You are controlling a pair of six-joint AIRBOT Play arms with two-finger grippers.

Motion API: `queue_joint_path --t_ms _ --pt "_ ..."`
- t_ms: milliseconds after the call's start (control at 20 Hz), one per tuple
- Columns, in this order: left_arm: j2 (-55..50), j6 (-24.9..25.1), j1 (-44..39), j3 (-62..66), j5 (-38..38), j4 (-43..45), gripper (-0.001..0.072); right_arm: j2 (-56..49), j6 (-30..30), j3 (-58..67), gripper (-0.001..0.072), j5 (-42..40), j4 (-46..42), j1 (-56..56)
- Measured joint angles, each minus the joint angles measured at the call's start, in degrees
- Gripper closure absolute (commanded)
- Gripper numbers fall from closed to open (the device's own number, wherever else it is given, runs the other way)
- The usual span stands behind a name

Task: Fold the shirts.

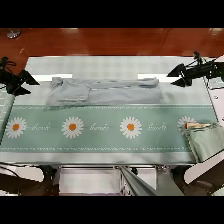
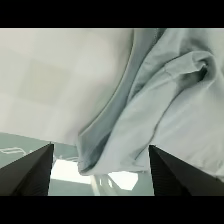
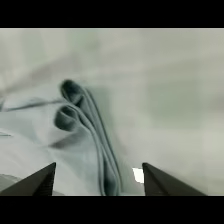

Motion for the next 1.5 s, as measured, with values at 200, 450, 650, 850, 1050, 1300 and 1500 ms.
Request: queue_joint_path --t_ms 200,450,650,850,1050,1300,1500 --pt "15.37 3.98 -5.05 -17.14 15.02 -3.21 0.0007 -0.44 1.33 -3.67 0.0093 0.50 -2.43 1.51" --pt "23.41 4.44 -18.16 -28.02 21.14 -7.28 0.0026 -2.56 0.96 -4.15 0.0138 1.22 1.53 7.48" --pt "22.43 5.25 -28.87 -29.92 26.69 -8.00 0.0690 -3.45 0.31 -0.46 0.0682 0.83 0.92 11.02" --pt "21.07 6.45 -37.51 -27.71 32.65 -8.57 0.0690 0.33 -0.04 1.60 0.0682 3.65 -2.78 11.80" --pt "17.55 6.51 -46.14 -23.15 36.89 -8.92 0.0691 11.08 -0.33 -4.66 0.0683 2.21 -7.67 10.56" --pt "5.75 5.31 -57.07 -13.57 39.10 -9.73 0.0691 33.11 -2.34 -23.96 0.0682 -2.29 -10.40 9.79" --pt "-6.69 4.92 -63.06 -3.06 37.22 -14.67 0.0691 47.98 -1.97 -34.71 0.0682 -4.44 -11.39 9.68"
